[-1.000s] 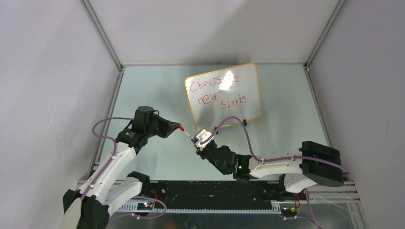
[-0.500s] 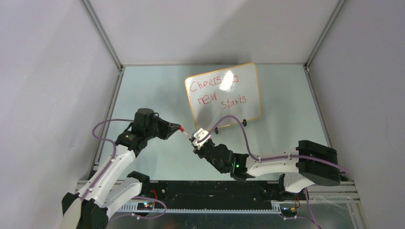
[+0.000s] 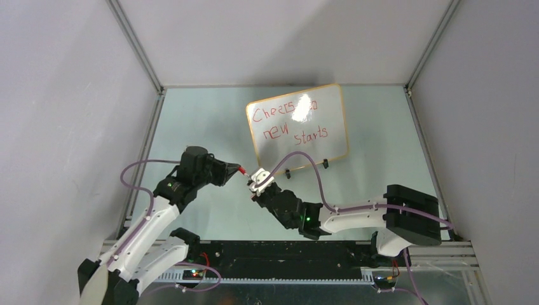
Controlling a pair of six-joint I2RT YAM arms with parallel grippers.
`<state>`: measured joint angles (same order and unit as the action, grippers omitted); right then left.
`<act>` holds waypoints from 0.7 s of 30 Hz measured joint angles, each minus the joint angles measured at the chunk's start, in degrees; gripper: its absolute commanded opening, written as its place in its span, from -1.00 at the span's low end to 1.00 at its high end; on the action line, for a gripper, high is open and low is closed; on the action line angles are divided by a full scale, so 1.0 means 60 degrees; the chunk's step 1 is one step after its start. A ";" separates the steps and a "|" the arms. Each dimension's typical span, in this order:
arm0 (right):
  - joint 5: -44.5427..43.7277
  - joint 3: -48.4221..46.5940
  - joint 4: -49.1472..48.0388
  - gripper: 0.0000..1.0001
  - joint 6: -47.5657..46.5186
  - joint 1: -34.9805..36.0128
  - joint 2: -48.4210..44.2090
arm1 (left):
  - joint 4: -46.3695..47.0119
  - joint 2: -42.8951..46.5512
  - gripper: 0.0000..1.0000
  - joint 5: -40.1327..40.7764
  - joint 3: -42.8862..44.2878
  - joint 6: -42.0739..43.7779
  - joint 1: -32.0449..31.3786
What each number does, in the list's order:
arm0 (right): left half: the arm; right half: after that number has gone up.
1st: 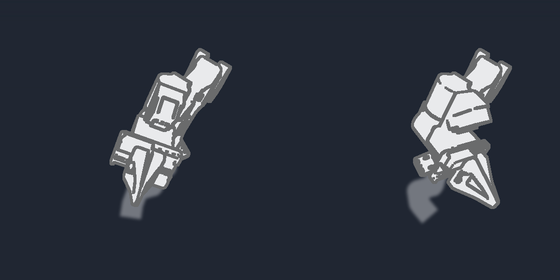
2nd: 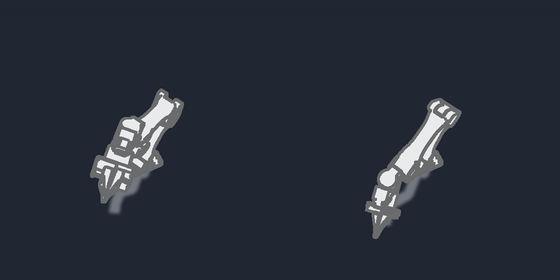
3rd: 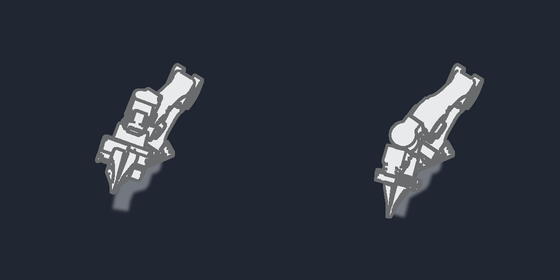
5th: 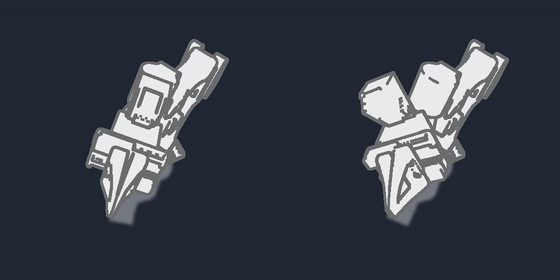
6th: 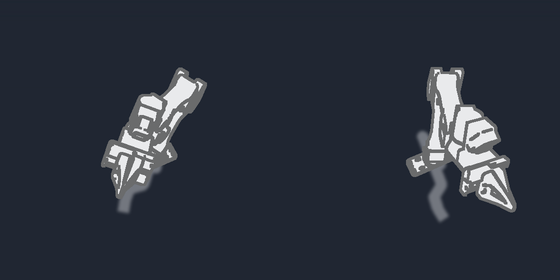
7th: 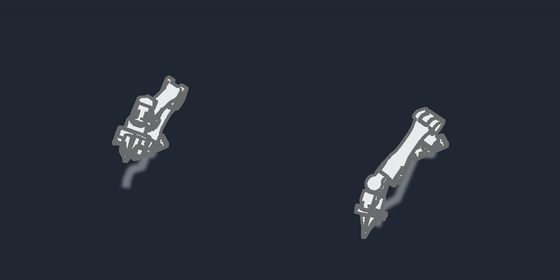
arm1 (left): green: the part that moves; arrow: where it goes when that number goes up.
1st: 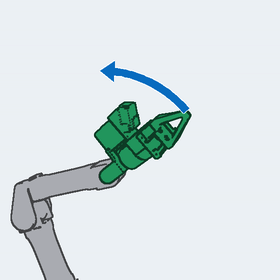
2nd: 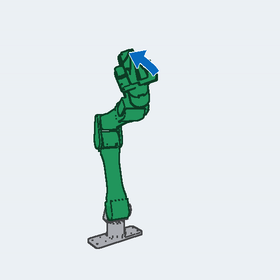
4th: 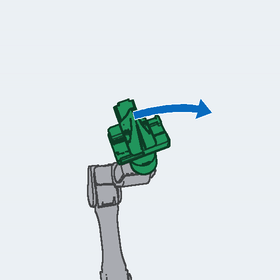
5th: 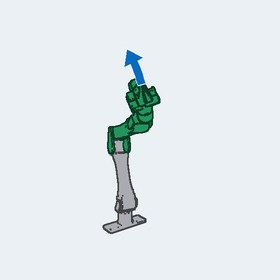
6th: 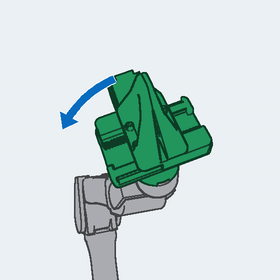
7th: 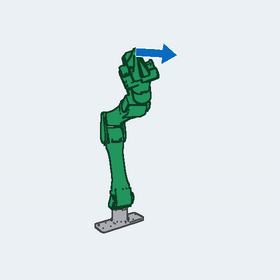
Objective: Write a sentence on the whiteboard
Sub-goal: Insert the whiteboard marker without the cap into the pen cap.
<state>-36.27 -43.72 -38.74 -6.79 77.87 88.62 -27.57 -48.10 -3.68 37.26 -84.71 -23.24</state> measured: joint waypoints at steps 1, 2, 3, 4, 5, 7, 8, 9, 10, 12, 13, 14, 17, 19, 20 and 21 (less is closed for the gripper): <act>-0.0066 -0.0033 -0.0102 -1.00 -0.0087 0.0004 0.0069 | 0.0000 0.0069 -1.00 0.0146 0.0000 -0.0069 -0.0051; -0.0113 -0.0040 -0.0208 -1.00 -0.0168 0.0007 0.0135 | 0.0004 0.0127 -1.00 0.0266 0.0000 -0.0138 -0.0098; -0.0157 -0.0040 -0.0350 -1.00 -0.0233 0.0011 0.0215 | 0.0007 0.0197 -1.00 0.0397 0.0000 -0.0178 -0.0153; -0.0197 -0.0040 -0.0441 -1.00 -0.0321 0.0011 0.0291 | 0.0011 0.0262 -1.00 0.0488 0.0000 -0.0237 -0.0182; -0.0215 -0.0040 -0.0510 -1.00 -0.0361 0.0007 0.0368 | 0.0011 0.0310 -1.00 0.0561 0.0000 -0.0288 -0.0208; -0.0244 -0.0040 -0.0554 -1.00 -0.0426 -0.0018 0.0495 | 0.0029 0.0448 -1.00 0.0714 0.0000 -0.0401 -0.0302; -0.0251 -0.0040 -0.0550 -1.00 -0.0474 -0.0051 0.0554 | 0.0069 0.0521 -1.00 0.0794 0.0000 -0.0477 -0.0375; -0.0262 -0.0040 -0.0543 -1.00 -0.0506 -0.0095 0.0608 | 0.0149 0.0568 -1.00 0.0841 0.0000 -0.0565 -0.0444; -0.0273 -0.0040 -0.0517 -1.00 -0.0546 -0.0146 0.0648 | 0.0277 0.0594 -1.00 0.0841 0.0000 -0.0641 -0.0517; -0.0291 -0.0036 -0.0492 -1.00 -0.0616 -0.0306 0.0765 | 0.0586 0.0594 -1.00 0.0816 0.0000 -0.0772 -0.0681; -0.0295 -0.0033 -0.0463 -1.00 -0.0663 -0.0382 0.0827 | 0.0703 0.0576 -1.00 0.0790 0.0000 -0.0820 -0.0758; -0.0310 -0.0029 -0.0423 -1.00 -0.0721 -0.0433 0.0885 | 0.0827 0.0521 -1.00 0.0747 0.0000 -0.0874 -0.0860; -0.0357 0.0033 -0.0306 -1.00 -0.0823 -0.0543 0.0969 | 0.0998 0.0372 -1.00 0.0590 0.0000 -0.0892 -0.1056; -0.0382 0.0157 -0.0361 -1.00 -0.0867 -0.0546 0.0969 | 0.1005 0.0302 -1.00 0.0510 -0.0004 -0.0907 -0.1115; -0.0382 0.0229 -0.0423 -1.00 -0.0889 -0.0546 0.0965 | 0.0998 0.0280 -1.00 0.0466 -0.0011 -0.0914 -0.1137; -0.0372 0.0317 -0.0488 -1.00 -0.0896 -0.0546 0.0940 | 0.0994 0.0262 -1.00 0.0412 -0.0022 -0.0918 -0.1162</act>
<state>-38.50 -41.82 -41.67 -12.16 74.59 94.26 -21.61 -46.52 -1.21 37.12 -90.21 -30.22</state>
